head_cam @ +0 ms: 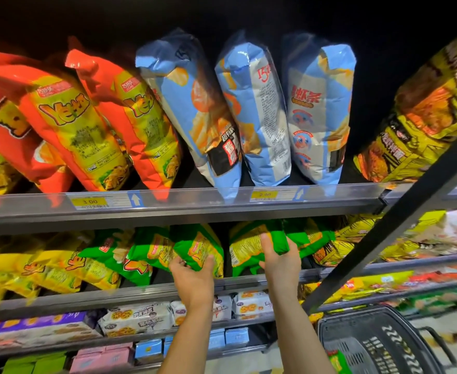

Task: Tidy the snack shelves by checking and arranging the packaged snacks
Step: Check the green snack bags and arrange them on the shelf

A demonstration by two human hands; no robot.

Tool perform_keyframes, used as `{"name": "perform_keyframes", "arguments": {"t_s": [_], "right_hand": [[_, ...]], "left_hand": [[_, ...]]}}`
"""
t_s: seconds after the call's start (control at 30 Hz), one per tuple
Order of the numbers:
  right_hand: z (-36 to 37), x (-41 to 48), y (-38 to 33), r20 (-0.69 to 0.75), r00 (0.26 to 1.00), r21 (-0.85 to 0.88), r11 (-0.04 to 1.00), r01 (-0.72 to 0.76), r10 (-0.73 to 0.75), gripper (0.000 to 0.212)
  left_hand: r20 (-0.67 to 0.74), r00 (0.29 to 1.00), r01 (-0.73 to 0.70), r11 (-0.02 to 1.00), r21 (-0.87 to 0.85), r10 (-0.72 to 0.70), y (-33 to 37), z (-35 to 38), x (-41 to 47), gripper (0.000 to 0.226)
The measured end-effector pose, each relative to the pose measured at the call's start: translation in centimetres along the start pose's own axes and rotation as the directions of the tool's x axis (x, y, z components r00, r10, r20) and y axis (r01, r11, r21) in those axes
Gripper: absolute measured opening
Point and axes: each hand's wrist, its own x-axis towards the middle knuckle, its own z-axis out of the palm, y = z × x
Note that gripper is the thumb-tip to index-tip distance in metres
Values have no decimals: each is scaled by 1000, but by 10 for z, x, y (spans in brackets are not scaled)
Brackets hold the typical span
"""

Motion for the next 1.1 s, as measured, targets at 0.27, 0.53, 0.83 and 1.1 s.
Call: {"name": "perform_keyframes", "arguments": {"t_s": [0.27,0.53,0.83,1.1], "right_hand": [[-57,-19,-17,62,998,220,975,-26,13,39],[-132,-47,-17,299,952,195,981,0,-59,27],[-203,-81,-19,503,864,310,938,-154,-25,51],[-227,-110,-16,574,815,236,969,-66,-85,57]], "left_hand": [[-66,996,-55,997,49,58,0,-18,-23,85],[173,931,-345,929,134,321,16,-27,-84,79],[686,714,-247,967,56,142,28,-43,-209,56],[540,805,-304,953,15,248,14,-48,-255,69]]}}
